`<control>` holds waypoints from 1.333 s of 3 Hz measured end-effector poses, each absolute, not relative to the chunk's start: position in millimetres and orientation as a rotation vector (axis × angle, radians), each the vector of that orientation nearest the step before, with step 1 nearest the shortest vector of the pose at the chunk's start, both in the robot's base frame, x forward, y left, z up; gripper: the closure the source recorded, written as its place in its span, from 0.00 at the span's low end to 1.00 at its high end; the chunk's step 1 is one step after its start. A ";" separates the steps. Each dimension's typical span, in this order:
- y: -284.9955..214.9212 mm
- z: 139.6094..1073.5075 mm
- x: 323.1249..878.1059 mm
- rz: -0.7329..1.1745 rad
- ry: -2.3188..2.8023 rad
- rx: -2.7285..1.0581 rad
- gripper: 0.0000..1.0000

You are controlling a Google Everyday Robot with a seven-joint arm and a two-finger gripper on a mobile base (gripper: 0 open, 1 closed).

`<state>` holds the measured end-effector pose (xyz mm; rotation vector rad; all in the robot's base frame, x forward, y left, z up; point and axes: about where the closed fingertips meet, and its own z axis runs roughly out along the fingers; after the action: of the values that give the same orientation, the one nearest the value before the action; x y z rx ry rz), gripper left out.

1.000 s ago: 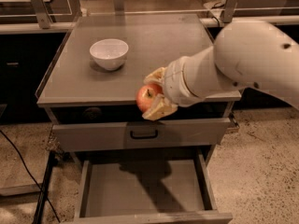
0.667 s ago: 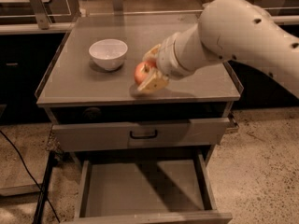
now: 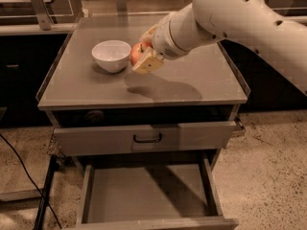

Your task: Pick apple from middle drawer and place on counter

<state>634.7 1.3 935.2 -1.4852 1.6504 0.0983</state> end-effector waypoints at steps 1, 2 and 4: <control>-4.7 933.2 638.6 0.134 1.674 -1.439 1.00; -10.6 926.3 646.2 0.203 1.705 -1.373 1.00; -14.3 904.6 656.7 0.345 1.791 -1.269 1.00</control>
Offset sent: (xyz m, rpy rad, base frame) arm 0.0225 -0.0228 -0.0169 0.1901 0.1148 -0.0880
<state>656.7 -14.3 904.6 -1.2690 1.7912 0.3455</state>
